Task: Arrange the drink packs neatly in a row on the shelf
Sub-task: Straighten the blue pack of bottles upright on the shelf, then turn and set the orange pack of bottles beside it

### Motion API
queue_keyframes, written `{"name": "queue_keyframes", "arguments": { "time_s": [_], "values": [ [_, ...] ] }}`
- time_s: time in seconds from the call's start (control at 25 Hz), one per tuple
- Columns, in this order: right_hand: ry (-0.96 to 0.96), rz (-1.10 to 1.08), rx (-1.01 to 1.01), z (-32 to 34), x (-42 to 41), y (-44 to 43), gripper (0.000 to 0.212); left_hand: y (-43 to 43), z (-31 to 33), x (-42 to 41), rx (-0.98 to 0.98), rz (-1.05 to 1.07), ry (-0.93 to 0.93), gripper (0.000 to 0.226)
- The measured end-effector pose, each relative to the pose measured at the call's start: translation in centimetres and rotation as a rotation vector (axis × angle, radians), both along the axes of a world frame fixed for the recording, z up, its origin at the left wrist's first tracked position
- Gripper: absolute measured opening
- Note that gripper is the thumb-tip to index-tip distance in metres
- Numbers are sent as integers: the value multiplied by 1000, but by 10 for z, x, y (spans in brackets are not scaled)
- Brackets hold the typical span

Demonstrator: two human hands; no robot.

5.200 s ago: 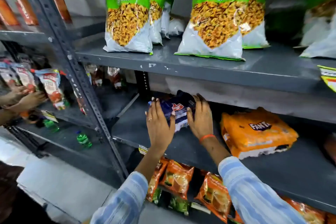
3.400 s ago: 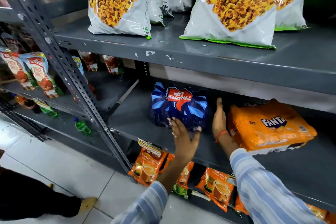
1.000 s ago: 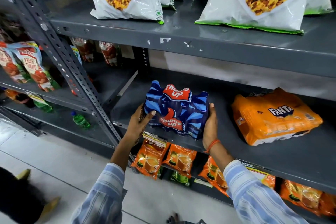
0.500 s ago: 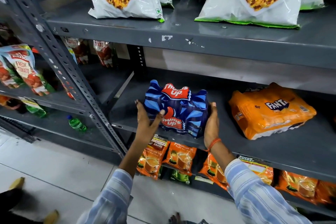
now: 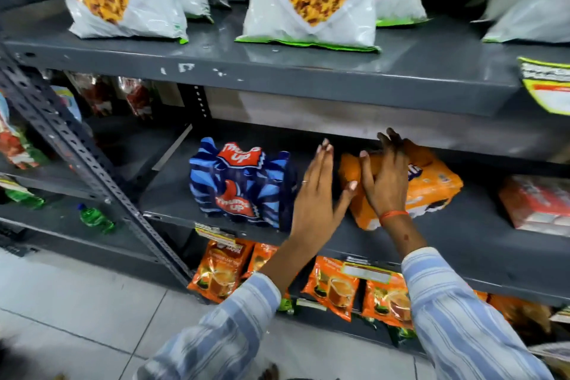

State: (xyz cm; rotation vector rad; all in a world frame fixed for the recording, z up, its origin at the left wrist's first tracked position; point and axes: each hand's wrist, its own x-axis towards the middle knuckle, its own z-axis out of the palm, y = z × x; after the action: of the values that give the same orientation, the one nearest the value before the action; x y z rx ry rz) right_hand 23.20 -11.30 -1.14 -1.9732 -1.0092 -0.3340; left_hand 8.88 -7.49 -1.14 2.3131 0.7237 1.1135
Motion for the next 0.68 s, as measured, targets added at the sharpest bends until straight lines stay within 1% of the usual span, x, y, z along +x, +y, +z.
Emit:
{"name": "queue_keyframes", "arguments": {
  "time_s": [0.08, 0.12, 0.16, 0.2, 0.24, 0.28, 0.32, 0.36, 0.44, 0.52, 0.6, 0.68],
  "values": [
    [-19, -127, -216, -9, 51, -25, 54, -15, -7, 38, -298, 4, 168, 67],
    [7, -187, -343, -14, 79, -38, 55, -19, -12, 57, -462, 37, 253, 64],
    [84, -218, -458, -19, 106, -51, 56, -20, -15, 72, -639, 58, 315, 62],
    [225, -202, -545, -22, 132, -61, 58, -21, -16, 84, -813, 60, 308, 58],
    [416, -139, -573, -23, 151, -69, 60, -21, -18, 93, -963, 53, 231, 53],
    [609, -67, -540, -22, 165, -75, 63, -21, -21, 99, -1060, 49, 139, 48],
    [738, -10, -475, -22, 173, -79, 67, -20, -24, 103, -1104, 46, 68, 46],
    [791, 34, -411, -23, 177, -82, 68, -20, -27, 105, -1109, 33, 24, 45],
    [809, 80, -275, -31, 175, -90, 62, -27, -29, 103, -1043, 0, 0, 50],
    [837, 116, -121, -43, 164, -104, 48, -34, -32, 93, -911, -25, 12, 65],
    [847, 167, 18, -58, 151, -121, 36, -37, -38, 80, -796, -104, 21, 81],
    [846, 227, 58, -68, 136, -133, 32, -37, -43, 65, -728, -170, 37, 91]
  ]
}}
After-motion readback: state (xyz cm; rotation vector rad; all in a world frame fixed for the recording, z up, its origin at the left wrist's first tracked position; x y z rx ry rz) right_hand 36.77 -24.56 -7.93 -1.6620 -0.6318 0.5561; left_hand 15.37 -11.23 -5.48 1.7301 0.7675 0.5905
